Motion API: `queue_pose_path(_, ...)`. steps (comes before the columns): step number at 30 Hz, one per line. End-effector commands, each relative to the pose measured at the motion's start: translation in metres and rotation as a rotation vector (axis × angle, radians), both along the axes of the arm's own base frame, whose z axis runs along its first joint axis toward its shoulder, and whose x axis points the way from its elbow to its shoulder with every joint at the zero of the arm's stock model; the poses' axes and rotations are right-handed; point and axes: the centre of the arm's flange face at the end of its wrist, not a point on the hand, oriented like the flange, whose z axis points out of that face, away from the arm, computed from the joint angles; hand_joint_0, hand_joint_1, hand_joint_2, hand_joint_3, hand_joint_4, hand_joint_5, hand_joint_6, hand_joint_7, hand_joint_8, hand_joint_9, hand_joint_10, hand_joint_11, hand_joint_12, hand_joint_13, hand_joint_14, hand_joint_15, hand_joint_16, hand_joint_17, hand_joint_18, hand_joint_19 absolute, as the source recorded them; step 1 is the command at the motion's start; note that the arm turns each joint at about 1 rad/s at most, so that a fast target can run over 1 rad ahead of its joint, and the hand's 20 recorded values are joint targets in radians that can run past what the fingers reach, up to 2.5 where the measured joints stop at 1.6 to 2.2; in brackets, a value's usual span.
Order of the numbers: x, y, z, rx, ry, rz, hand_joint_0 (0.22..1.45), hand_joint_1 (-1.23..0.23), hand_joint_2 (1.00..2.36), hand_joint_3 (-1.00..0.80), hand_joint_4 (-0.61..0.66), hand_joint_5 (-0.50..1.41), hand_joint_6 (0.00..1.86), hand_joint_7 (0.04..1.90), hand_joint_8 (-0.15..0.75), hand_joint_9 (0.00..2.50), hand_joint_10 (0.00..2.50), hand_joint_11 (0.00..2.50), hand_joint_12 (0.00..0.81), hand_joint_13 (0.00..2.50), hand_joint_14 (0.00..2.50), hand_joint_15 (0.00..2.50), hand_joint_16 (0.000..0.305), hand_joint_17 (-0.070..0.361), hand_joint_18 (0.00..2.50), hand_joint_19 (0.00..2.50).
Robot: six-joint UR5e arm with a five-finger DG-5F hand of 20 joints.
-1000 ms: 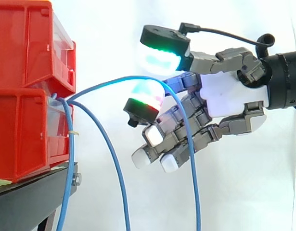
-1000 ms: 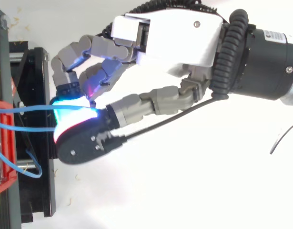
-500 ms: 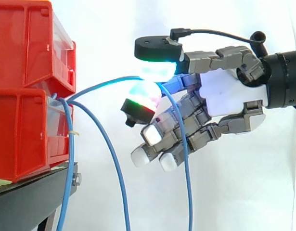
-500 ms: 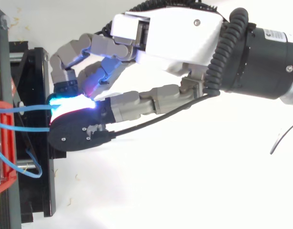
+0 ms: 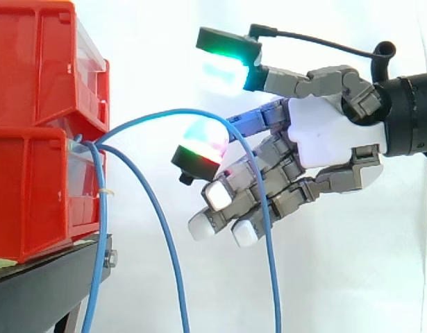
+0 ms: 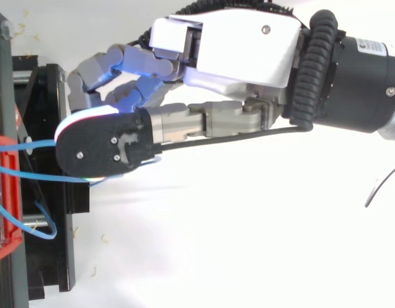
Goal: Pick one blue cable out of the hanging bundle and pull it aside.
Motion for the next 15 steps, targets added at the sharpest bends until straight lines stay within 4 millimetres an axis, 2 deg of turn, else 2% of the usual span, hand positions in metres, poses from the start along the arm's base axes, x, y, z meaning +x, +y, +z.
queue_pose_path(1,0.0,0.0,0.0,0.0,0.0,0.0,0.57,-0.28,1.02,-0.32,0.11,-0.12,0.66,1.25,0.313,0.85,0.02,0.61,0.36,0.63,0.02,0.39,0.054,0.122,0.64,0.55)
queue_pose_path(3,0.0001,0.0012,0.0,0.0,0.0,0.002,0.6,-0.4,1.02,-0.17,0.1,-0.12,0.61,1.31,0.308,0.82,0.02,0.6,0.359,0.63,0.02,0.39,0.054,0.12,0.64,0.55)
queue_pose_path(5,0.0003,0.0012,0.0007,0.0,-0.001,0.002,0.61,-0.44,1.02,-0.11,0.13,-0.11,0.61,1.25,0.304,0.83,0.02,0.62,0.352,0.63,0.01,0.39,0.053,0.12,0.64,0.54)
queue_pose_path(8,0.0,-0.0002,0.0,-0.002,0.0,-0.001,0.63,-0.63,1.02,-0.02,0.14,-0.11,0.55,1.36,0.304,0.82,0.02,0.61,0.354,0.64,0.01,0.38,0.054,0.121,0.67,0.51)
queue_pose_path(15,0.0008,0.0013,0.0022,-0.005,-0.003,0.002,0.65,-0.73,1.02,-0.07,0.13,-0.14,0.61,1.3,0.28,0.75,0.02,0.61,0.337,0.6,0.01,0.37,0.052,0.117,0.64,0.48)
